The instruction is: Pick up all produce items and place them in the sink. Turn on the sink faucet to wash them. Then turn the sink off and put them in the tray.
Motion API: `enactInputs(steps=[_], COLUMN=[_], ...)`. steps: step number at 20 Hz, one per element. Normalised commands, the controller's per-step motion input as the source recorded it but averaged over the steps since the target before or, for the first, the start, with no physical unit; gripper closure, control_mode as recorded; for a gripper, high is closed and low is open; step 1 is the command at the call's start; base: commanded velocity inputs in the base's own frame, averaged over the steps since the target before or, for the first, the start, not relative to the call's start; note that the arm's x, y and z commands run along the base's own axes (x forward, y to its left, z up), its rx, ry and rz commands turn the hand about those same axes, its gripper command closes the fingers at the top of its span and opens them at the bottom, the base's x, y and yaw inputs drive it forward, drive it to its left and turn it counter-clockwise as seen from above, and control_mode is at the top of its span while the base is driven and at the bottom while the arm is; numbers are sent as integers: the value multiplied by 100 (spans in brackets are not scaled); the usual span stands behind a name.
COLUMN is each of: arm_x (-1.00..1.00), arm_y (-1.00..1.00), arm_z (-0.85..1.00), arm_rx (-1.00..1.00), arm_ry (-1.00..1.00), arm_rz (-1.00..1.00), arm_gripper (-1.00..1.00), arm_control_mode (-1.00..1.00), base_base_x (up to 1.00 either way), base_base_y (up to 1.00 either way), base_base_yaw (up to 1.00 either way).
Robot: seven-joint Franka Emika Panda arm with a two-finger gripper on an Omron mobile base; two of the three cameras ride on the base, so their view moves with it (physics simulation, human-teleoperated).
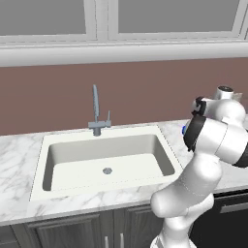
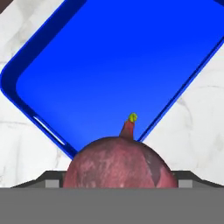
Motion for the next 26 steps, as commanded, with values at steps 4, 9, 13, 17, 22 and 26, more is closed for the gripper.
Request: enactInputs(steps=[4,9,13,17,22,26], arm_x=[30,21,22,21,22,15], arm_y=[-10,-16,-12,-13,-8,-4], arm_z=[-31,-28,-29,-27,-27,-21], arm_rx=[2,3,2,1,0,0], arm_ry=[0,0,0,0,0,0], arm_rz=[0,0,0,0,0,0], arm_gripper=[100,100,100,100,100,100], arm_control_mode=[-100,-100,-100,-100,-100,-100], base_base_x=[0,0,0,0,0,0], base_base_y=[0,0,0,0,0,0], base_base_yaw=[0,0,0,0,0,0])
